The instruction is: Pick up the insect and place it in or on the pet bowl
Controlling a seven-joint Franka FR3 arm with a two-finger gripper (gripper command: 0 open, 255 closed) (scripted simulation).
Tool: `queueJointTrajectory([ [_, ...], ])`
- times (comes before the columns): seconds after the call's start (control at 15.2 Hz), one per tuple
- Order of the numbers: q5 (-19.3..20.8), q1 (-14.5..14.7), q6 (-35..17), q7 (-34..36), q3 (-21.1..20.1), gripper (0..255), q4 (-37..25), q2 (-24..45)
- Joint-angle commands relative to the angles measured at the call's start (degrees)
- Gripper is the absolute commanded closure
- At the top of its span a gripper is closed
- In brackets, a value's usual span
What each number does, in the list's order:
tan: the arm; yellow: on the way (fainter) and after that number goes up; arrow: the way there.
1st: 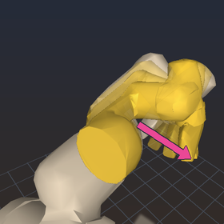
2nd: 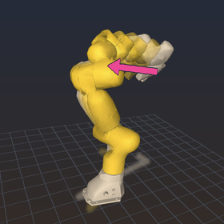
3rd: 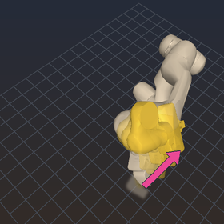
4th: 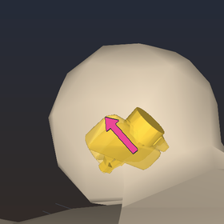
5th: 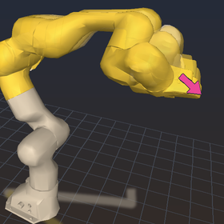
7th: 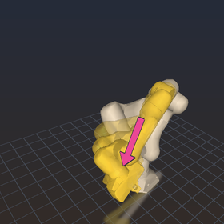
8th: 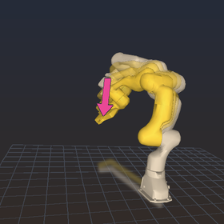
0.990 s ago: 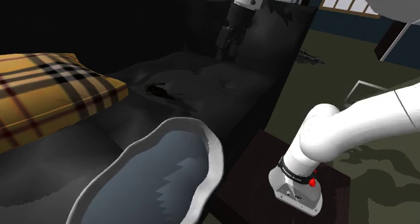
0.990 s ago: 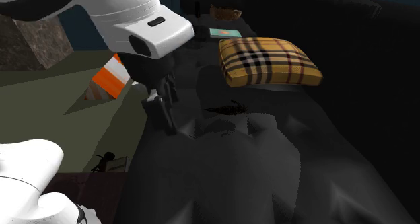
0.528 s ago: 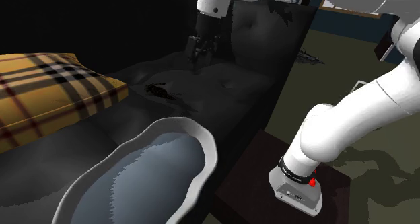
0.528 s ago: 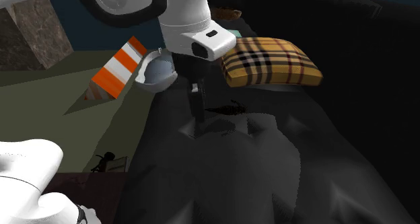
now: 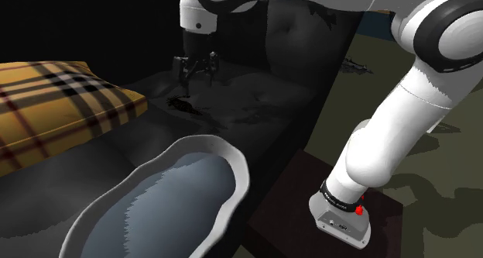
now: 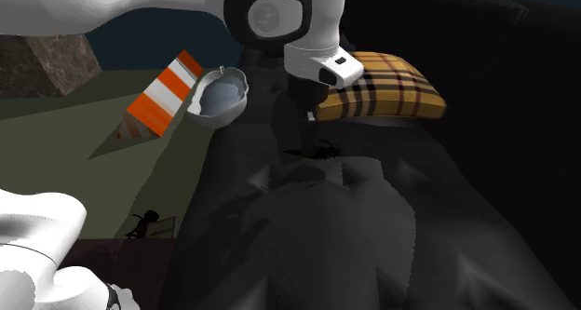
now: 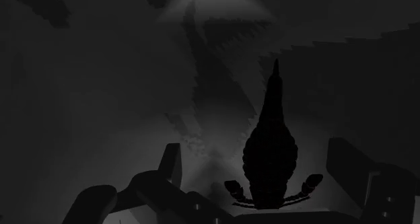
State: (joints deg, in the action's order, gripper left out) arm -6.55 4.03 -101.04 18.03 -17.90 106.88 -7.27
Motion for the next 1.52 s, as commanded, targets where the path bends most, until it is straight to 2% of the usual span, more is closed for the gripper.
queueJointTrajectory([
  [0.0,1.07,0.69,0.27,2.73,-1.37,0,-3.83,4.90],
  [0.07,1.46,0.99,0.43,3.54,-1.69,0,-5.16,6.50],
  [0.59,1.40,1.27,-5.37,3.50,-1.88,0,0.44,6.70],
  [1.06,1.40,1.27,-5.35,3.50,-1.88,0,0.43,6.69],
  [1.12,1.40,1.27,-5.35,3.50,-1.88,255,0.43,6.69],
  [1.45,1.41,1.27,-5.32,3.50,-1.88,255,0.38,6.71],
])
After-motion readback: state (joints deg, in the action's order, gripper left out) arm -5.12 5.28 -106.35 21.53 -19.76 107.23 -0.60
